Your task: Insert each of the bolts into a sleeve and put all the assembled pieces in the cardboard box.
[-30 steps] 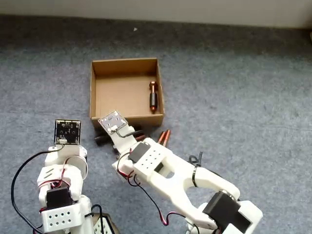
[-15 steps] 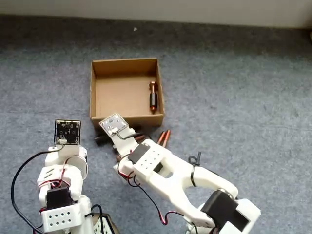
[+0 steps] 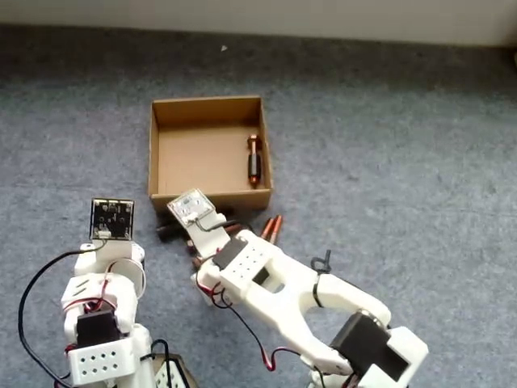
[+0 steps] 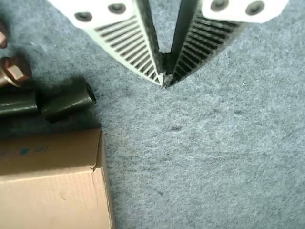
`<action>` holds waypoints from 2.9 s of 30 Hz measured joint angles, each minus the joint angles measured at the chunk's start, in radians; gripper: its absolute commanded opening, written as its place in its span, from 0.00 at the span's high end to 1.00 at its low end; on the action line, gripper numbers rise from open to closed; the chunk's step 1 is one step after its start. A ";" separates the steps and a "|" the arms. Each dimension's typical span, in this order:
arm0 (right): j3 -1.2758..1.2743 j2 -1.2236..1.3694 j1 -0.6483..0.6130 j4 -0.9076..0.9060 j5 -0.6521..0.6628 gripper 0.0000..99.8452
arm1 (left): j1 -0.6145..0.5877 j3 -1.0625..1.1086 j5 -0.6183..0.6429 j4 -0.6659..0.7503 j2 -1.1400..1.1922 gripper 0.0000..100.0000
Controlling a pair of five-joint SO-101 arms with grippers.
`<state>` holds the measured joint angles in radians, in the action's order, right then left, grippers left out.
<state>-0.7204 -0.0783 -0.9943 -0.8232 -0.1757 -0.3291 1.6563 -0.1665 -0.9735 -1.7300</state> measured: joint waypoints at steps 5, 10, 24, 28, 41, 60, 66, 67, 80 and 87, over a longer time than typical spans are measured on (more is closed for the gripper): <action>-0.002 -0.094 0.028 -0.103 0.000 0.99 | 0.000 0.000 0.000 0.000 0.000 0.98; -0.002 -0.282 0.152 -0.206 0.000 0.99 | 0.000 0.000 0.000 0.000 0.000 0.98; -0.249 -0.735 0.592 -0.201 0.000 0.99 | 0.043 -0.129 -0.094 -0.092 0.000 0.98; -0.345 -0.755 0.680 -0.083 -0.005 0.99 | 0.140 -0.304 -0.094 -0.235 0.000 0.98; -0.433 -0.755 0.934 0.181 -0.215 0.99 | 0.491 -0.830 -0.092 -0.379 0.661 0.78; -0.434 -0.755 1.088 0.232 -0.247 0.99 | 0.856 -1.217 0.245 -0.203 1.547 0.78; -0.434 -0.755 1.086 0.232 -0.247 0.99 | 0.905 -1.318 0.275 -0.167 1.749 0.81; -0.434 -0.755 1.086 0.232 -0.247 0.99 | 0.914 -1.336 0.276 -0.167 1.778 0.81; -0.434 -0.755 1.085 0.232 -0.247 0.99 | 0.928 -1.640 0.282 -0.164 2.165 0.81; -0.434 -0.755 1.085 0.232 -0.247 0.99 | 0.882 -1.763 0.285 -0.192 2.268 0.81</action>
<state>-1.1546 -0.8332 0.0905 -0.5915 -0.4227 0.5531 -0.1066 0.1189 -1.1653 0.5378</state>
